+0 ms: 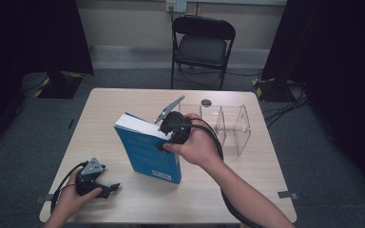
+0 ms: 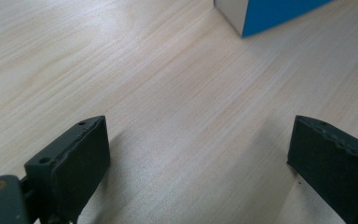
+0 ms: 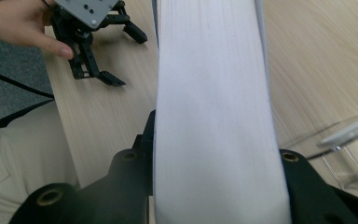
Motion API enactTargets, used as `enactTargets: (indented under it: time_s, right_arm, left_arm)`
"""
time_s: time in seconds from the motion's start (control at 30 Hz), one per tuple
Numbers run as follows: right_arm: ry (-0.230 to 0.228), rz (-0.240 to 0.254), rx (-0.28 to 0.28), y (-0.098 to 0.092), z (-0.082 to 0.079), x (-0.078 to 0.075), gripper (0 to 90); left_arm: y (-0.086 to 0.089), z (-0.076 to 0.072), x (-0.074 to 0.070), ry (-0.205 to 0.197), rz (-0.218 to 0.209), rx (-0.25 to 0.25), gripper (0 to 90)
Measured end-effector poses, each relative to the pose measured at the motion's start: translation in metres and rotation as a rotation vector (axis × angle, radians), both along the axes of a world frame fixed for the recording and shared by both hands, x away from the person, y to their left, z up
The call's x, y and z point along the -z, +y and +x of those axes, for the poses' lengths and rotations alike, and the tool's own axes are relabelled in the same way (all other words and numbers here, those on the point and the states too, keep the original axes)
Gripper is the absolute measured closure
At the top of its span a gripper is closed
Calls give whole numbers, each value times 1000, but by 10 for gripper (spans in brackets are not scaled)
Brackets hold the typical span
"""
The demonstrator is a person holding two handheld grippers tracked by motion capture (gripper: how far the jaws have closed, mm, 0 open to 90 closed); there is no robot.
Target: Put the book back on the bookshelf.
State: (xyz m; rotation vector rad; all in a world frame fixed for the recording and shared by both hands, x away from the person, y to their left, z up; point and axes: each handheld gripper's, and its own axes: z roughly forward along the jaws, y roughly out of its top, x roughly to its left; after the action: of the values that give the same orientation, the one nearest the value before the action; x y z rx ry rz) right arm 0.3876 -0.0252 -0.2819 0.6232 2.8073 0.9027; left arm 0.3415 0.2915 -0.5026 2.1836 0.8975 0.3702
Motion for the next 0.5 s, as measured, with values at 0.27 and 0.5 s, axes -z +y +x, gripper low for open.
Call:
enactTargets:
  time_s: [0.27, 0.5]
  right_arm:
    - [-12, 15, 50, -29, 3, -9, 630]
    - [-9, 66, 92, -51, -1, -14, 630]
  left_arm:
    - [0, 0, 0, 0, 0, 0, 52]
    - [0, 0, 0, 0, 1, 0, 52]
